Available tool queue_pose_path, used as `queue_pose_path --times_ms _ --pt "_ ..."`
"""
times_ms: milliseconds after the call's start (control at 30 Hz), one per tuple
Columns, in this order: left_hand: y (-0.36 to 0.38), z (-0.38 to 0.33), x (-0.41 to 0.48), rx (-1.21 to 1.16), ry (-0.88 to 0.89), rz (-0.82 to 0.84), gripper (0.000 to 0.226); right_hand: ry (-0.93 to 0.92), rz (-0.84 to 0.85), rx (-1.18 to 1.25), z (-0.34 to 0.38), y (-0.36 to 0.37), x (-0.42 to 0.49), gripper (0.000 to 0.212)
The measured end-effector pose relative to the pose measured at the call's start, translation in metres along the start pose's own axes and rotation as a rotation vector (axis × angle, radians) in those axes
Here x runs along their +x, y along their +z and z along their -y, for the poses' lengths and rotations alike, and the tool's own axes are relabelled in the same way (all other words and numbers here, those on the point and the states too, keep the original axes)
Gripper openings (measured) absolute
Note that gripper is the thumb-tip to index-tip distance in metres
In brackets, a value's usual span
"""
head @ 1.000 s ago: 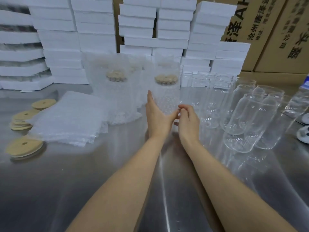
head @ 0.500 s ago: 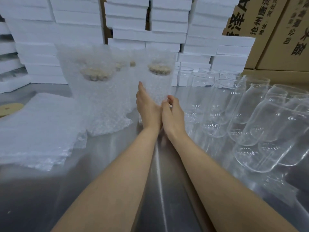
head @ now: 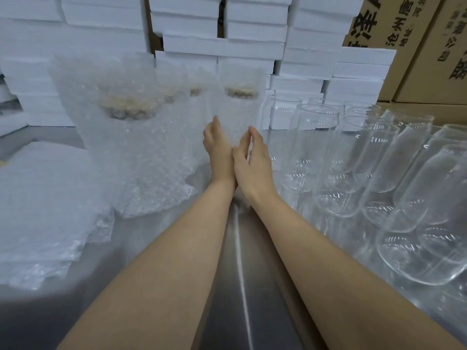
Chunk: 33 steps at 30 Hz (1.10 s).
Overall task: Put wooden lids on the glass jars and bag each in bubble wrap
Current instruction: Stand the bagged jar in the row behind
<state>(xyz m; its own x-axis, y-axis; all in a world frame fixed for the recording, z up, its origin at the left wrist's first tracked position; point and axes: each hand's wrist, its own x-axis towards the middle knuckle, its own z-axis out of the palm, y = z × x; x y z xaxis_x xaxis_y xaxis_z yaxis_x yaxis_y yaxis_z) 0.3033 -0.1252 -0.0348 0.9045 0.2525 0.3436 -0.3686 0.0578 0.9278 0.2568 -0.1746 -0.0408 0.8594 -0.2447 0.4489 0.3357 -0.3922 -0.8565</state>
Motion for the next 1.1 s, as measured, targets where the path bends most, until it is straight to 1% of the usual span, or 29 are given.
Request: queue_pose_path --times_ms 67,133,167,200,267,300,333,367,433,500,567,633,733,833,967,1100 --pt "0.000 -0.002 0.002 -0.057 -0.058 -0.054 0.036 0.003 0.003 -0.010 0.002 0.000 -0.002 0.047" --pt "-0.002 -0.007 -0.004 -0.041 -0.060 -0.089 0.033 0.008 -0.010 -0.032 0.006 0.001 -0.005 0.043" --pt "-0.003 -0.010 -0.010 -0.020 -0.033 -0.105 0.034 0.013 -0.027 -0.034 0.008 0.000 -0.007 0.042" --pt "-0.007 -0.014 -0.017 0.119 0.077 -0.136 0.039 0.017 -0.055 -0.029 0.011 -0.001 -0.008 0.039" --pt "-0.010 -0.015 -0.028 0.470 0.328 -0.205 0.057 0.019 -0.133 -0.028 0.017 -0.005 -0.013 0.028" --pt "-0.011 -0.018 -0.033 0.556 0.413 -0.213 0.060 0.031 -0.174 -0.039 0.019 -0.007 -0.016 0.022" --pt "-0.011 -0.022 -0.038 0.573 0.474 -0.188 0.059 0.055 -0.213 -0.039 0.019 -0.010 -0.018 0.023" --pt "-0.011 -0.024 -0.043 0.586 0.538 -0.144 0.056 0.091 -0.246 -0.026 0.019 -0.012 -0.021 0.031" --pt "-0.009 -0.028 -0.048 0.613 0.677 -0.030 0.051 0.180 -0.289 0.027 0.018 -0.016 -0.029 0.038" --pt "-0.005 -0.037 -0.043 0.652 0.773 0.074 0.048 0.216 -0.320 0.060 0.018 -0.019 -0.038 0.038" --pt "0.002 -0.051 -0.033 0.761 0.833 0.142 0.048 0.226 -0.317 0.115 0.020 -0.019 -0.044 0.036" --pt "0.012 -0.063 -0.019 0.887 0.853 0.189 0.049 0.240 -0.286 0.176 0.022 -0.020 -0.047 0.035" --pt "0.025 -0.066 -0.005 1.015 0.813 0.278 0.050 0.217 -0.206 0.121 0.021 -0.018 -0.043 0.029" --pt "0.031 -0.062 -0.002 1.093 0.827 0.269 0.051 0.174 -0.161 0.101 0.019 -0.017 -0.042 0.033" --pt "0.031 -0.065 -0.002 1.023 0.889 0.224 0.045 0.175 -0.088 0.112 0.020 -0.017 -0.043 0.032" --pt "0.030 -0.075 -0.007 0.907 0.903 0.239 0.042 0.176 -0.068 0.085 0.021 -0.017 -0.043 0.036"
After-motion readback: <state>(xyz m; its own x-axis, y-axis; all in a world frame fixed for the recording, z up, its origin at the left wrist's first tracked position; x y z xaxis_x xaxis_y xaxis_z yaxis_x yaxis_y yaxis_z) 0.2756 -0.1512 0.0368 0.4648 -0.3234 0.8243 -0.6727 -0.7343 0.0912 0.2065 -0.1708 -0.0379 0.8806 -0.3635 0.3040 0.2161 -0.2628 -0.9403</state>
